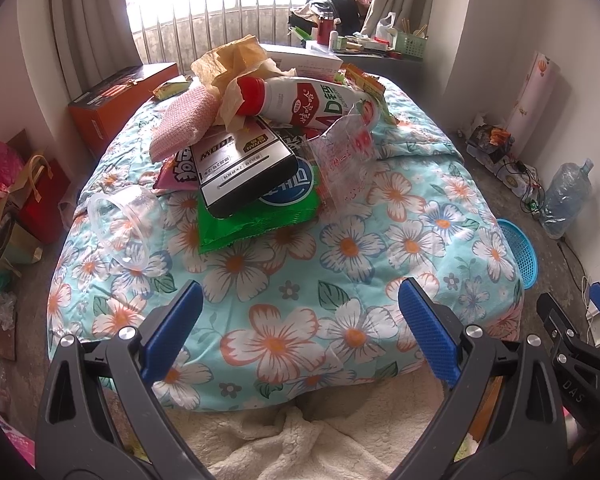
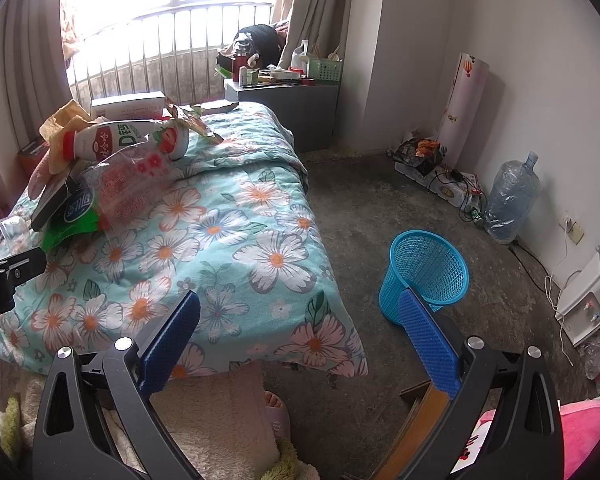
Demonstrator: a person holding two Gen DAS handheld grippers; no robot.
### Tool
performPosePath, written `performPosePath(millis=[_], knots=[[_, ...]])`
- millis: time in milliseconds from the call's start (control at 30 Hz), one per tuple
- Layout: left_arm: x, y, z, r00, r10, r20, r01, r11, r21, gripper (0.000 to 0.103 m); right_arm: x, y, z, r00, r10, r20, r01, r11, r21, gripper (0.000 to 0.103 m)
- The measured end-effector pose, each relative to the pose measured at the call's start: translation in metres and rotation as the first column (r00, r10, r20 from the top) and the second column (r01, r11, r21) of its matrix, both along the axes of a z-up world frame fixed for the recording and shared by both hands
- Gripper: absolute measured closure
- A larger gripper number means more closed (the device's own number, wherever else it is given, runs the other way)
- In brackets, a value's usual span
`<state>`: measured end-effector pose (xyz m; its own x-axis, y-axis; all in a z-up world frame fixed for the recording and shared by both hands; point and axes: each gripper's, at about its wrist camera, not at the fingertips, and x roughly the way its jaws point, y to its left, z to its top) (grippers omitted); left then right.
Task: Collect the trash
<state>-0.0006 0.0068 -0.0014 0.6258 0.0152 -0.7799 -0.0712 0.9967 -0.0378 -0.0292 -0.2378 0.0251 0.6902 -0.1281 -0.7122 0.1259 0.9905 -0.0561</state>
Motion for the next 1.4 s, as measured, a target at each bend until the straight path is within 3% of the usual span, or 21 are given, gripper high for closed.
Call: performPosePath(millis=[1400], knots=[[-0.0005, 0.0048, -0.0006, 1.0, 0.001, -0.005, -0.001, 1.0, 0.001, 0.009, 0.0007, 0.0002, -0.0008, 1.0, -0.001, -0.003, 0.001, 1.0, 0.002, 0.006]])
